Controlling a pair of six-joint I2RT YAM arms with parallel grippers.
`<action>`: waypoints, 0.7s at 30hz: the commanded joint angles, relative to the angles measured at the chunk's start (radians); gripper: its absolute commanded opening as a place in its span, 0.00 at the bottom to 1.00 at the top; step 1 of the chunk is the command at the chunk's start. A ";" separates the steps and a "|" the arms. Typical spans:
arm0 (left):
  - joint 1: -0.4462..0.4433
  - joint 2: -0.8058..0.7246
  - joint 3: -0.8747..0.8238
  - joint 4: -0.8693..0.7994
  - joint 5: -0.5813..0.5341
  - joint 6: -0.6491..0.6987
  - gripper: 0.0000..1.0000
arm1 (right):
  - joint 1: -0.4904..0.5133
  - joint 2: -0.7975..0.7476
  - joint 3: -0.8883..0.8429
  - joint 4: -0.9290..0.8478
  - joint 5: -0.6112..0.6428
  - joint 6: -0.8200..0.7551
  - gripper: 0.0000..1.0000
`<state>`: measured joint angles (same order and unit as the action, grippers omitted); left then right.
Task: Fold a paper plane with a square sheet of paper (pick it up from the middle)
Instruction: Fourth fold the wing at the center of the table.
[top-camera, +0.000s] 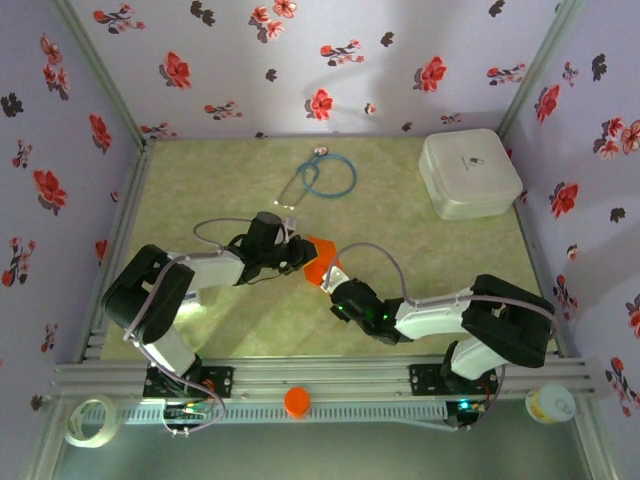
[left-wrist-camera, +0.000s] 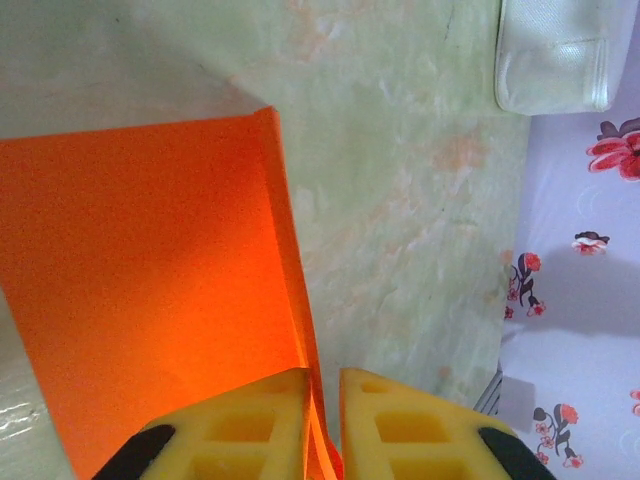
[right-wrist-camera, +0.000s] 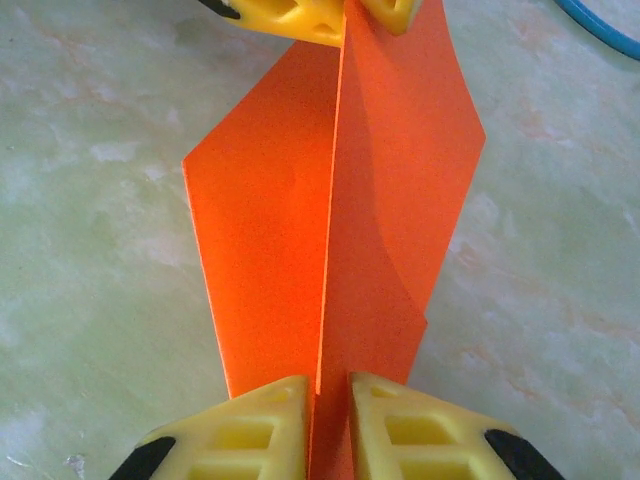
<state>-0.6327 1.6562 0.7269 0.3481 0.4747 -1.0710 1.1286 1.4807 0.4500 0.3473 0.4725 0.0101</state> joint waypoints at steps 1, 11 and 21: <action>0.010 0.008 0.016 0.014 0.016 0.016 0.15 | 0.006 0.014 0.016 -0.002 0.012 0.031 0.18; 0.010 0.001 0.009 0.017 0.016 0.014 0.11 | 0.005 0.017 0.020 -0.005 0.030 0.054 0.17; 0.011 -0.001 0.008 0.017 0.017 0.014 0.09 | 0.005 0.015 0.017 0.000 0.040 0.071 0.22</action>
<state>-0.6292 1.6562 0.7269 0.3481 0.4755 -1.0710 1.1286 1.4891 0.4519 0.3470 0.4763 0.0547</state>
